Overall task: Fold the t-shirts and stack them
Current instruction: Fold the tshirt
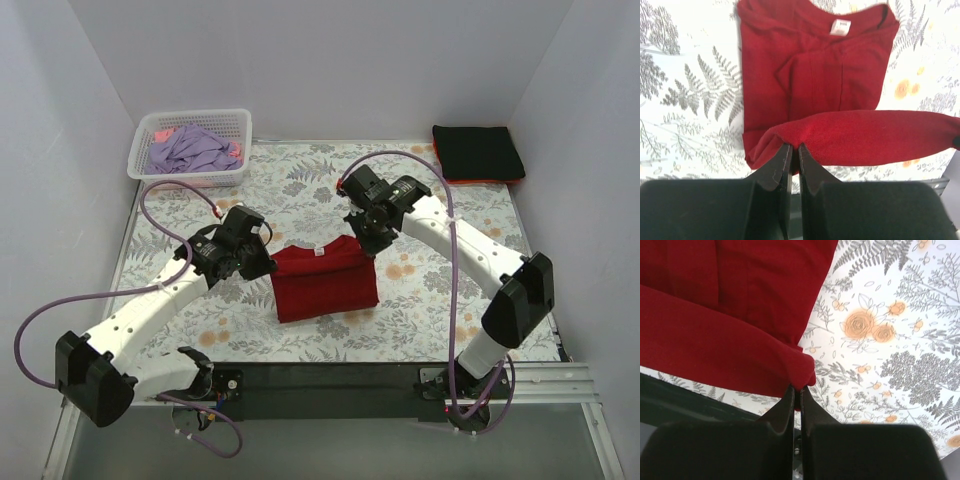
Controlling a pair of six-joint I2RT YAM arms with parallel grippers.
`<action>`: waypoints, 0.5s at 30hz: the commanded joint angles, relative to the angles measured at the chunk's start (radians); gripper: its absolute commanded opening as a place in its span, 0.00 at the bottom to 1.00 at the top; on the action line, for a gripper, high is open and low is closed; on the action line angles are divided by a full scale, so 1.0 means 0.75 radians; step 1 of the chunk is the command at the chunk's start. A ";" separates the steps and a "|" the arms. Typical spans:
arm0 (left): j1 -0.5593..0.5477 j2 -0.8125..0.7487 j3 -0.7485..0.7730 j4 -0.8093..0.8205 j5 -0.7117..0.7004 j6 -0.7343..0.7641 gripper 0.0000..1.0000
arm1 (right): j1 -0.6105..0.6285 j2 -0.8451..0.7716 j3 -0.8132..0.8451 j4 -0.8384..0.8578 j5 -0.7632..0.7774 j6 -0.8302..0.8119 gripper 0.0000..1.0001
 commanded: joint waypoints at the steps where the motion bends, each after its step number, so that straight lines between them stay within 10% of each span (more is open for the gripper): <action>1: 0.066 0.018 -0.036 0.079 -0.002 0.065 0.00 | -0.056 0.054 0.089 0.059 -0.020 -0.110 0.01; 15: 0.230 0.280 -0.153 0.476 -0.067 0.108 0.00 | -0.213 0.355 0.096 0.325 -0.112 -0.231 0.01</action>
